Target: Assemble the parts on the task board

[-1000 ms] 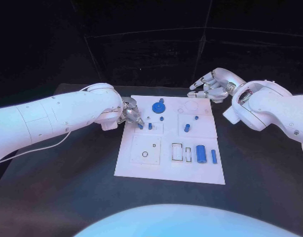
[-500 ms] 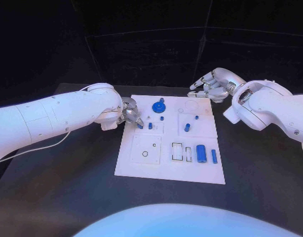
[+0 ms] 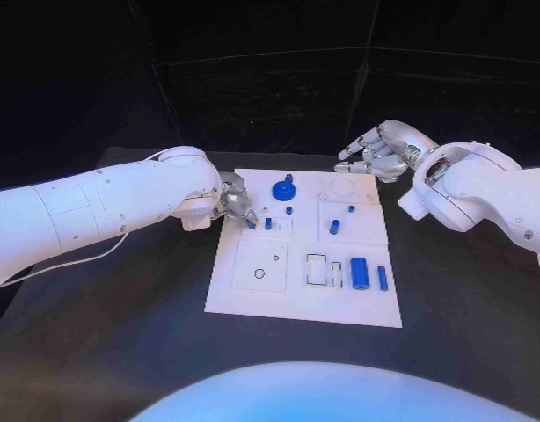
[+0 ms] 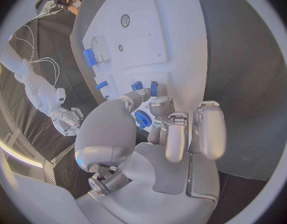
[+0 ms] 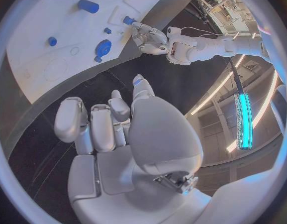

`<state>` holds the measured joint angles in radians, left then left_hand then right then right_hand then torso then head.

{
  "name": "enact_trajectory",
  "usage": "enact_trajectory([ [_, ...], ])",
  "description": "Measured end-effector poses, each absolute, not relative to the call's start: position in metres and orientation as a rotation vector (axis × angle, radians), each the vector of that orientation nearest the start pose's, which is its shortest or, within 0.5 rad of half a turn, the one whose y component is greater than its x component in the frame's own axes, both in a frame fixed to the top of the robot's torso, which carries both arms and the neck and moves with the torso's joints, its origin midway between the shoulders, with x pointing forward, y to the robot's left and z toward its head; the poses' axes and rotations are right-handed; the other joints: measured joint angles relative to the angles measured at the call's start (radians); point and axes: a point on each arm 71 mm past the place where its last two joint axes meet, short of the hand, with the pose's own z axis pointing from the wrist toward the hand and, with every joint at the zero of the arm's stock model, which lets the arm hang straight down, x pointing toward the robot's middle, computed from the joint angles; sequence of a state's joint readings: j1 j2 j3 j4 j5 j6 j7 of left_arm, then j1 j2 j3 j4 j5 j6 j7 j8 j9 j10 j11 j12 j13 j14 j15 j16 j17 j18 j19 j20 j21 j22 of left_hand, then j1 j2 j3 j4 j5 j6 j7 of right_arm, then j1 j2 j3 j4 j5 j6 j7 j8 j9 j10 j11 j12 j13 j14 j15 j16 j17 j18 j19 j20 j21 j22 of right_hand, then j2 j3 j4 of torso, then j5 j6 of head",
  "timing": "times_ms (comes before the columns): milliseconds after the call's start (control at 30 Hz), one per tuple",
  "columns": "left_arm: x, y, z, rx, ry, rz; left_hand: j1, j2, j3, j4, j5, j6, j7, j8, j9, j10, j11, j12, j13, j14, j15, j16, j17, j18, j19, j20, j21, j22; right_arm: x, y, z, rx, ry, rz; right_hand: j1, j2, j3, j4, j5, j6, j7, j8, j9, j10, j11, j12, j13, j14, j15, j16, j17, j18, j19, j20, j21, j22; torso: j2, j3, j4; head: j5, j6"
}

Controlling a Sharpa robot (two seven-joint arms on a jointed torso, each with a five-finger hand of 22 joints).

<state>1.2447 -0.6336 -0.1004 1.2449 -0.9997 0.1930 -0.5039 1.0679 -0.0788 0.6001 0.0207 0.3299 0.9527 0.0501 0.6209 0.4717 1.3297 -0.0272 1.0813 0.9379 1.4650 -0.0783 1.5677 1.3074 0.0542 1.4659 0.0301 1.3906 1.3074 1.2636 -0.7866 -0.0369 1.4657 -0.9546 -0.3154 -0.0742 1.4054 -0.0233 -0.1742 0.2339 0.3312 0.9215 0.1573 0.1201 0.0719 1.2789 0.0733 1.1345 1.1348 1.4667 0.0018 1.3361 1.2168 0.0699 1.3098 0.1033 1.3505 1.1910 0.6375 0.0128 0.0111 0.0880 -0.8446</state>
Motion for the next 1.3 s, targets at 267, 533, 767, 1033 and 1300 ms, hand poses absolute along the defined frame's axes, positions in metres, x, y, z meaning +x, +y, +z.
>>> enact_trajectory([
  [267,0.5218,0.1885,-0.2447,-0.215,2.414,-0.35,-0.033,0.005,0.005,-0.019,0.0,0.006,-0.005,0.007,0.0,0.009,-0.006,0.007,0.009,0.002,-0.006,0.0,0.0,0.0,0.0,0.0,0.0,0.0,0.5095,-0.1924,-0.1613,0.296,1.73,0.895,0.0,0.0,0.0,0.0,0.0,0.0,0.0,0.0,0.0,0.0,0.0,0.0,0.0,0.0,0.0,0.0,0.0,0.0,0.0,0.0,0.0,0.0,0.0,0.0007,-0.001,-0.001,-0.001],
  [533,0.5244,0.1872,-0.2458,-0.212,2.426,-0.338,-0.053,-0.003,0.004,-0.052,0.0,0.013,-0.009,0.009,-0.012,0.011,-0.007,0.007,0.009,0.0,-0.008,0.0,0.0,0.0,0.0,-0.007,0.0,0.0,0.5095,-0.1914,-0.1613,0.295,1.73,0.896,-0.003,0.003,-0.006,0.006,0.0,0.0,0.0,0.0,0.0,0.0,0.0,0.0,-0.001,0.0,0.0,0.0,0.0,0.0,0.0,0.0,0.0,0.0,0.0,0.0009,-0.0018,-0.004,0.001],
  [767,0.525,0.1868,-0.2471,-0.213,2.431,-0.333,-0.062,0.007,-0.056,-0.028,0.001,0.02,-0.016,0.009,-0.022,0.012,-0.009,0.011,0.011,0.0,-0.007,0.0,0.0,0.0,0.0,-0.007,0.0,0.0,0.5096,-0.1912,-0.1613,0.295,1.73,0.897,-0.004,0.004,-0.011,0.011,0.0,0.0,0.0,0.0,0.0,0.0,0.0,0.0,-0.002,0.0,0.0,-0.004,0.0,0.0,0.0,0.0,0.0,0.0,0.0,0.0003,-0.001,-0.005,0.0],
  [1033,0.5249,0.1883,-0.2491,-0.219,2.432,-0.326,-0.099,-0.016,-0.22,0.033,-0.144,0.034,-0.02,-0.001,-0.038,0.016,-0.013,0.018,0.015,0.0,-0.007,0.0,0.0,0.0,0.0,-0.007,0.0,0.0,0.5098,-0.1907,-0.1614,0.295,1.73,0.897,-0.039,0.017,-0.045,0.045,-0.087,0.0,0.0,0.004,0.0,0.0,0.0,0.007,-0.003,0.0,0.0,-0.004,0.0,0.0,0.0,0.0,-0.004,-0.002,0.0,-0.0003,-0.0001,-0.004,0.001],
  [1300,0.525,0.1931,-0.2487,-0.238,2.414,-0.324,-0.107,-0.024,-0.362,0.091,-0.276,0.041,-0.02,-0.006,-0.057,0.016,-0.013,0.018,0.016,0.0,-0.007,0.0,0.0,0.0,0.0,-0.007,0.0,0.0,0.51,-0.1913,-0.1614,0.297,1.73,0.896,-0.051,0.021,-0.049,0.049,-0.095,0.0,0.0,0.004,0.0,0.0,0.0,0.007,-0.003,0.0,0.0,-0.004,0.0,0.0,0.0,0.0,-0.004,-0.002,0.0,-0.0005,-0.0001,-0.005,0.005],
])
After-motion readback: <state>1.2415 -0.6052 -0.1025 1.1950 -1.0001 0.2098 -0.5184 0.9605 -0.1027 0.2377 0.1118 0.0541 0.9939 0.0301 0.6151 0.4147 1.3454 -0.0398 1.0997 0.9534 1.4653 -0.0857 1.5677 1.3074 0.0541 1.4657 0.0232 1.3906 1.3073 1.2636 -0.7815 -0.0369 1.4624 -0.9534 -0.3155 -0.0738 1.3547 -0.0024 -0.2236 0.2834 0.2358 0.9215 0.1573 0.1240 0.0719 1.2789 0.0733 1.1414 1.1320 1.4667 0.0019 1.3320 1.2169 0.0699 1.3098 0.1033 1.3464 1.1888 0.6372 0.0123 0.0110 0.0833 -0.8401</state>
